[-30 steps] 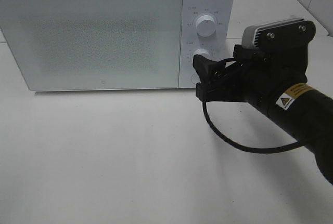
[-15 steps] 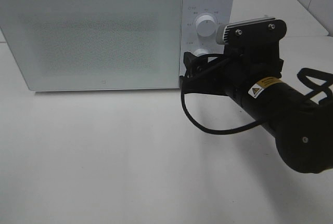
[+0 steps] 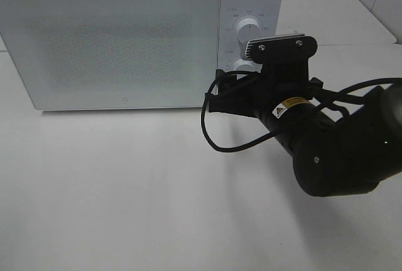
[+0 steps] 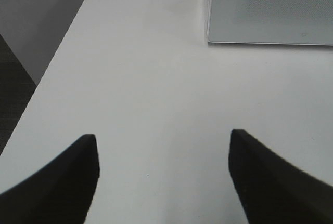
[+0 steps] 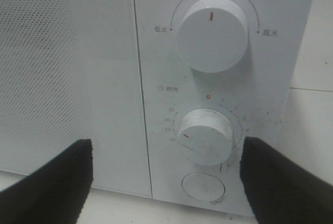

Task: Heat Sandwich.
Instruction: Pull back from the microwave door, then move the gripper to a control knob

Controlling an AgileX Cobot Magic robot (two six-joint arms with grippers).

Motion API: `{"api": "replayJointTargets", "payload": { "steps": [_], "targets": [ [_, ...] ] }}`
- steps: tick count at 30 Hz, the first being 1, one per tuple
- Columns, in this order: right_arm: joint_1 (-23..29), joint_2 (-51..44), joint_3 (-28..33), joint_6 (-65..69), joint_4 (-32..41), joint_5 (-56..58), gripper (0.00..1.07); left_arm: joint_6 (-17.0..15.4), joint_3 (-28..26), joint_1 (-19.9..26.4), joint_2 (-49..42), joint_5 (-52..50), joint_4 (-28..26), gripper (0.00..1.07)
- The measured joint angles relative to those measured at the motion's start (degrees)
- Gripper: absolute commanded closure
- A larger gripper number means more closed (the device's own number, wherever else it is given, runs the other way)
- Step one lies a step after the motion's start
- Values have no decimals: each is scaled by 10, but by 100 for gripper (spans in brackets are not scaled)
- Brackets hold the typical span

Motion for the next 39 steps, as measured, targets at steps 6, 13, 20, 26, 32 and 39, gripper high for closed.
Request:
{"api": "replayJointTargets", "payload": {
  "steps": [6,13,20,26,32,39],
  "targets": [
    [0,40,-21,-15,32,-40,32,0,0,0,0,0,0,39],
    [0,55,-41,-30,65,-43,32,0,0,0,0,0,0,39],
    [0,81,-60,-54,77,-46,32,0,0,0,0,-1,0,39],
    [0,100,-67,-56,82,-46,32,0,0,0,0,-1,0,39],
    [-1,100,-73,-56,83,-46,32,0,0,0,0,-1,0,39],
    [-26,100,-73,-56,60,-46,32,0,0,0,0,-1,1,39]
  ]
}}
